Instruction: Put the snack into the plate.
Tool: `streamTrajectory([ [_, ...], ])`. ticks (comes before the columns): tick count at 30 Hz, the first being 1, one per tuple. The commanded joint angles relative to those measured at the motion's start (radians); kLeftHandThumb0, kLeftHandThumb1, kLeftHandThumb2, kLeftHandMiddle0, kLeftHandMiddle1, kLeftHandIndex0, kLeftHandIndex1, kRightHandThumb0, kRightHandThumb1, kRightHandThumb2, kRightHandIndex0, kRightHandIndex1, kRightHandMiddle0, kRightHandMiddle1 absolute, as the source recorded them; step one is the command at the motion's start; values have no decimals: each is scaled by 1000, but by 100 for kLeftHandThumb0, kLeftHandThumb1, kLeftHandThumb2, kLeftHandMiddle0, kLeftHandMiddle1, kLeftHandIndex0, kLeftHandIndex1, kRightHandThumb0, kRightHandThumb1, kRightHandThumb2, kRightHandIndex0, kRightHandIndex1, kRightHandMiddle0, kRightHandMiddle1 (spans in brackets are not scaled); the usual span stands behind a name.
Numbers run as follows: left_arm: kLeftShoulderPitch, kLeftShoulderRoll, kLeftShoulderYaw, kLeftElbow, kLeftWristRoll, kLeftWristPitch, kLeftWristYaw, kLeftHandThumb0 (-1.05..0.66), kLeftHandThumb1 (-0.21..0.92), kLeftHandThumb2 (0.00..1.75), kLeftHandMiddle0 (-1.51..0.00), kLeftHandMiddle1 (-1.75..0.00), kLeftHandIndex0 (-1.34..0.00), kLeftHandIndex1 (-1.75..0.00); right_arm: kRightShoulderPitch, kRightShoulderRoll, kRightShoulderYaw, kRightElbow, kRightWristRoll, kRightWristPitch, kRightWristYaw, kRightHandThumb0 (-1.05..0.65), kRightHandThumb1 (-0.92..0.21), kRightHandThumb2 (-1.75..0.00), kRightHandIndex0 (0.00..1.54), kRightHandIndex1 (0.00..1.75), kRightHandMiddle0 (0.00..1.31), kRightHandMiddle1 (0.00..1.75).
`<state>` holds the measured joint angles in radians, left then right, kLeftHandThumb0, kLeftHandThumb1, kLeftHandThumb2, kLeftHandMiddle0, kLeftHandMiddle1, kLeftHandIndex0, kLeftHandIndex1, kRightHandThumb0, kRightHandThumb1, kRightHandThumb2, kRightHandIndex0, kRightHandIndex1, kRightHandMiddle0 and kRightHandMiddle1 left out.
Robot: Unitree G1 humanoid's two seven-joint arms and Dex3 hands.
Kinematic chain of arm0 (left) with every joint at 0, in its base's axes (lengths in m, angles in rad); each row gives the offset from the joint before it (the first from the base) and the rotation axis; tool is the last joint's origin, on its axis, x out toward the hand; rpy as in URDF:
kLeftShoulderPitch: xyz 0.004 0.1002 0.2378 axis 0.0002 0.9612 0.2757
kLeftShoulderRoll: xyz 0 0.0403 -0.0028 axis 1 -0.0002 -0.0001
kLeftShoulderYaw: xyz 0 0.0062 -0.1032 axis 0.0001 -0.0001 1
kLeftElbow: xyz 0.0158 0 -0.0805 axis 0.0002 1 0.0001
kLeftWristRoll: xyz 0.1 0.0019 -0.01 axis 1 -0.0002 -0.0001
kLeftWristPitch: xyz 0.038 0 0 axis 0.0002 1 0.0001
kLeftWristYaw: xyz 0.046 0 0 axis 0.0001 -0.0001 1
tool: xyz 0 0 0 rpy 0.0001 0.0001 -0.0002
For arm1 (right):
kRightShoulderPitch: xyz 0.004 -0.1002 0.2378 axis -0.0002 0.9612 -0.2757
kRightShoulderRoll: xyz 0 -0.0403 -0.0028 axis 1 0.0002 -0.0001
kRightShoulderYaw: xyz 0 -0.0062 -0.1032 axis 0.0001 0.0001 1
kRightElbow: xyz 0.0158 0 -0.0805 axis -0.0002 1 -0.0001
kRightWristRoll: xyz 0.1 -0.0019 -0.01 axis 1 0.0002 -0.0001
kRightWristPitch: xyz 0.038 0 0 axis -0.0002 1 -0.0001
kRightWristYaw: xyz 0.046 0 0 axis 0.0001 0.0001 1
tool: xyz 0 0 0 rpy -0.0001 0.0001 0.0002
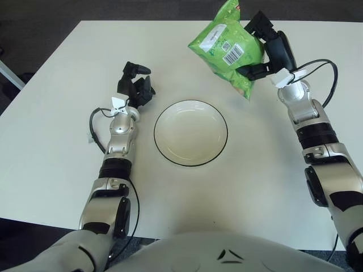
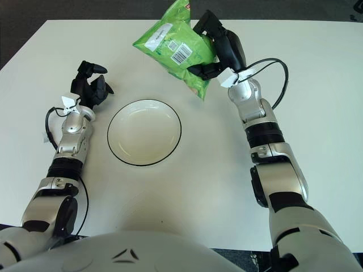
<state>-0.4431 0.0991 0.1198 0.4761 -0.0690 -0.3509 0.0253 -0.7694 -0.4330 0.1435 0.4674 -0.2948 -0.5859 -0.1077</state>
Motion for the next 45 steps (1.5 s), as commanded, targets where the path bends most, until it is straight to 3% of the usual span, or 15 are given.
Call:
streamTrajectory([
  [1,98,-35,-3,65,0,-16,-3,-37,75,74,-83,-175,-31,-175,2,9,-14,-32,-8,-8,15,36,-50,-107,46,175,52,175],
  [8,97,-35,-4,71,2,-22,-3,-37,75,74,-83,-175,-31,-175,12,43,-8,-109,33,9,88,40,-53,-104,44,175,53,175],
  [17,94,-37,-6,76,5,-27,2,-37,75,74,-83,-175,-31,-175,74,77,11,-313,25,156,197,41,-52,-104,45,175,55,175],
  [25,93,-40,-8,75,6,-26,3,-37,76,73,-84,-175,-30,-175,88,47,40,-363,-38,140,268,41,-52,-105,45,175,57,175],
  [35,92,-43,-10,74,6,-26,4,-37,76,73,-83,-175,-30,-175,122,38,52,-394,8,100,369,41,-52,-104,45,175,55,175],
  [42,92,-45,-11,72,8,-23,8,-37,76,73,-83,-175,-30,-175,144,25,54,-435,51,119,444,40,-56,-99,42,175,53,175],
  [44,91,-46,-12,72,9,-22,9,-37,76,73,-83,-175,-30,-175,152,12,55,-460,84,144,494,38,-63,-84,44,166,51,175],
  [45,91,-46,-12,71,9,-22,9,-37,76,73,-83,-175,-30,-175,155,6,55,-472,101,157,518,24,-62,-84,45,159,48,171],
])
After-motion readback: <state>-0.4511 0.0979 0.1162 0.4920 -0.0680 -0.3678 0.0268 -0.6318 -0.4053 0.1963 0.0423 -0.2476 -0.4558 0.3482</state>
